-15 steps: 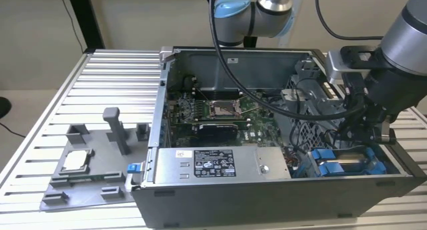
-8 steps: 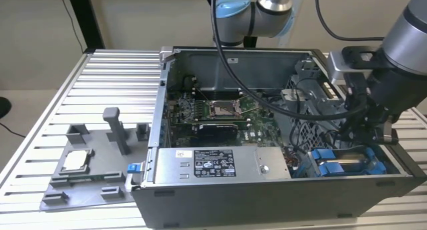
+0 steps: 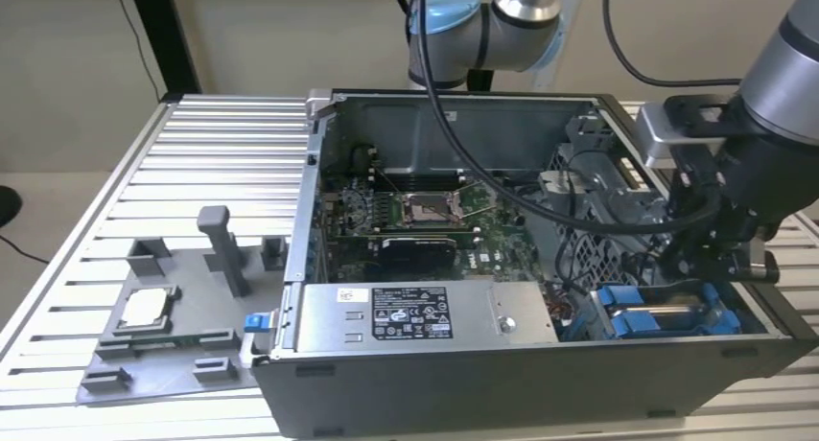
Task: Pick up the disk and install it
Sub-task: 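Insert the first disk wire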
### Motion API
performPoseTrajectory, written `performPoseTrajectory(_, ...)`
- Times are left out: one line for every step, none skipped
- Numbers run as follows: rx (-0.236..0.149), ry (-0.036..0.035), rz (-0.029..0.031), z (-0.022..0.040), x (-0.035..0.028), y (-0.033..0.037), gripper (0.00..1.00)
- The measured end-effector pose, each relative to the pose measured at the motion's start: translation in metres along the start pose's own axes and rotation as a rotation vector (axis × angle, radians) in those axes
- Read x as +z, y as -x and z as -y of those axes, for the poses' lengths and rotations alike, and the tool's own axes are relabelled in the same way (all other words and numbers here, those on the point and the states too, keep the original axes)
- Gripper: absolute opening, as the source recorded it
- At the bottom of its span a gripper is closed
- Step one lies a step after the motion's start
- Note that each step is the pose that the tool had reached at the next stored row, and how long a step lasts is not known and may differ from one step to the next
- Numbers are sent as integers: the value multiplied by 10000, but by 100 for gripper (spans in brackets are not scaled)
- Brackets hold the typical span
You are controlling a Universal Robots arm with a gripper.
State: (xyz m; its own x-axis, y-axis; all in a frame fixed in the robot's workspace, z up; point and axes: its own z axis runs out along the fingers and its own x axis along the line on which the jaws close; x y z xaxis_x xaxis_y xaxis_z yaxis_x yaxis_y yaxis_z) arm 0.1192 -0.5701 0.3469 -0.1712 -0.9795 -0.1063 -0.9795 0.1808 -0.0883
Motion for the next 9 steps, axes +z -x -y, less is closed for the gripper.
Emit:
performPoseTrajectory(-40,-3,-42,7,6,1,0)
performPoseTrajectory(-78,-7,-84,13,12,1,0)
performPoseTrajectory(-112,-10,-119,19,17,2,0)
performPoseTrajectory(-138,-12,-144,23,20,2,0)
performPoseTrajectory(-146,-13,-158,24,21,2,0)
performPoseTrajectory(-147,-13,-160,24,21,2,0)
performPoseTrajectory(-148,-14,-162,24,20,2,0)
performPoseTrajectory(-149,-14,-163,24,20,2,0)
performPoseTrajectory(-150,-14,-162,24,21,2,0)
